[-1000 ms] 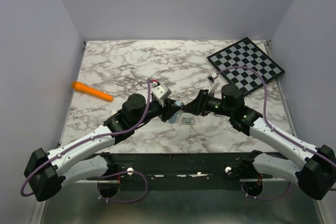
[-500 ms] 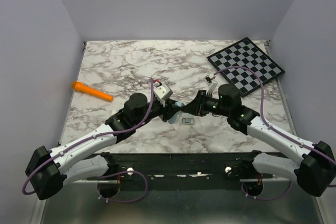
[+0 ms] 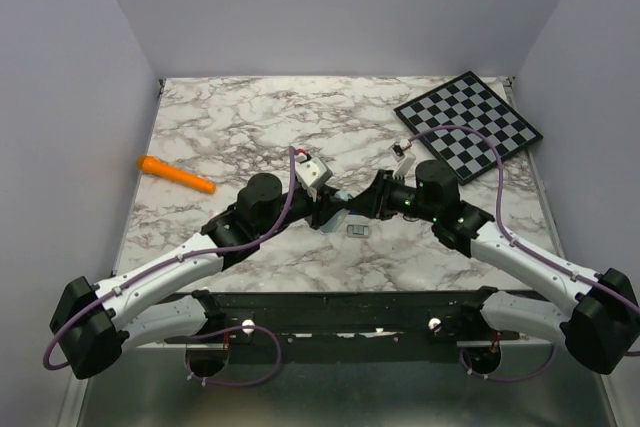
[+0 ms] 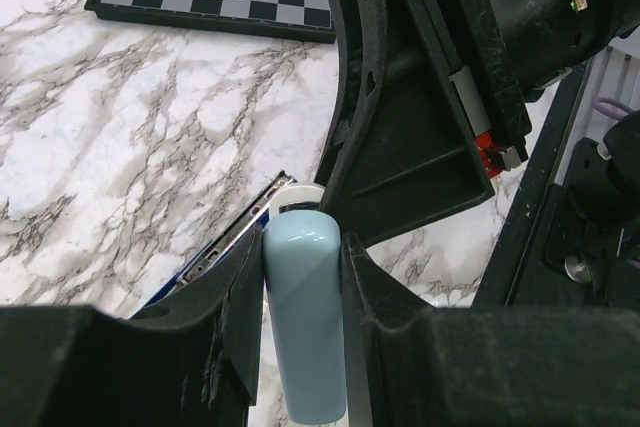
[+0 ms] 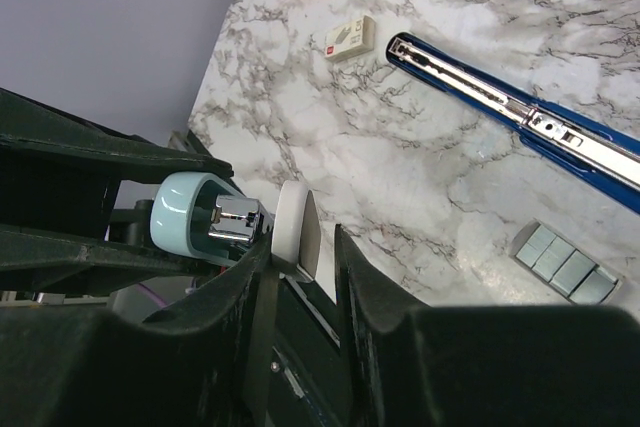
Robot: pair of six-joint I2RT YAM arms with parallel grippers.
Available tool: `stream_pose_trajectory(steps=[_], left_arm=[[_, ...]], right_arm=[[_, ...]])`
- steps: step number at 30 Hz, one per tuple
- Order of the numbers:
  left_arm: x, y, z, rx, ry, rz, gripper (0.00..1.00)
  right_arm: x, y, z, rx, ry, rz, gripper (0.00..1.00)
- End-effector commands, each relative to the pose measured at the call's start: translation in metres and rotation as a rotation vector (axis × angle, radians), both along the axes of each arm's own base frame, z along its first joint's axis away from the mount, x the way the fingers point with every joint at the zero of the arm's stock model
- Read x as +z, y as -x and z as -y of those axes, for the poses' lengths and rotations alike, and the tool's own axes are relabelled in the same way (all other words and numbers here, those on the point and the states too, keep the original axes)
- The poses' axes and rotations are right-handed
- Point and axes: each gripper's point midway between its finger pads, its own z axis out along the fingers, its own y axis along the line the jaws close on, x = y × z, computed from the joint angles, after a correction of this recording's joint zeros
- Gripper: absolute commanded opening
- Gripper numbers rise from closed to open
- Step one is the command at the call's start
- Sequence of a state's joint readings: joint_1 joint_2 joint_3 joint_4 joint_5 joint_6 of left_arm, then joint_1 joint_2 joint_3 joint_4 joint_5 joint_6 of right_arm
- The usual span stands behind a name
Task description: Load the staples into the stapler
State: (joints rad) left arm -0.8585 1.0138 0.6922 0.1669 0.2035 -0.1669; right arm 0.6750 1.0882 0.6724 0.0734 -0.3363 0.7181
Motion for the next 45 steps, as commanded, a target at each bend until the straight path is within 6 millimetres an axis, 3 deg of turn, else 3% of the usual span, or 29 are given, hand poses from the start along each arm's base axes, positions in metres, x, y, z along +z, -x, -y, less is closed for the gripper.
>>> stream_pose_trajectory(steps=[1, 8, 11, 12, 15, 20, 24, 26, 34, 45], left_arm=[[0.034, 0.011, 0.014, -0.094, 0.085, 0.044, 0.00], [0.040, 0.014, 0.015, -0.107, 0.103, 0.047, 0.00], [0.041, 0.016, 0.014, -0.108, 0.109, 0.043, 0.00], [0.040, 0.015, 0.013, -0.099, 0.110, 0.041, 0.00], [0.042, 0.014, 0.006, -0.064, 0.130, 0.039, 0.00], [0.041, 0.006, -0.018, 0.063, 0.151, 0.060, 0.00], [0.027, 0.003, -0.038, 0.163, 0.169, 0.036, 0.00], [0.031, 0.004, -0.048, 0.198, 0.199, 0.045, 0.00], [0.013, 0.003, -0.090, 0.384, 0.303, -0.011, 0.00], [-0.021, 0.007, -0.104, 0.465, 0.506, -0.173, 0.00]], right_arm=[[0.017, -0.006, -0.008, 0.004, -0.039, 0.040, 0.37], [0.019, -0.002, -0.013, 0.034, -0.088, 0.047, 0.36], [0.018, -0.002, -0.013, 0.029, -0.095, 0.030, 0.21], [0.018, -0.002, -0.013, 0.018, -0.098, 0.026, 0.10], [0.020, -0.004, -0.009, -0.006, -0.102, 0.035, 0.01], [0.031, -0.005, -0.002, -0.051, -0.133, 0.045, 0.01], [0.046, -0.006, 0.007, -0.098, -0.175, 0.060, 0.01], [0.050, -0.007, 0.011, -0.113, -0.188, 0.065, 0.01], [0.072, -0.010, 0.029, -0.198, -0.275, 0.069, 0.01], [0.107, -0.008, 0.051, -0.315, -0.492, 0.029, 0.01]])
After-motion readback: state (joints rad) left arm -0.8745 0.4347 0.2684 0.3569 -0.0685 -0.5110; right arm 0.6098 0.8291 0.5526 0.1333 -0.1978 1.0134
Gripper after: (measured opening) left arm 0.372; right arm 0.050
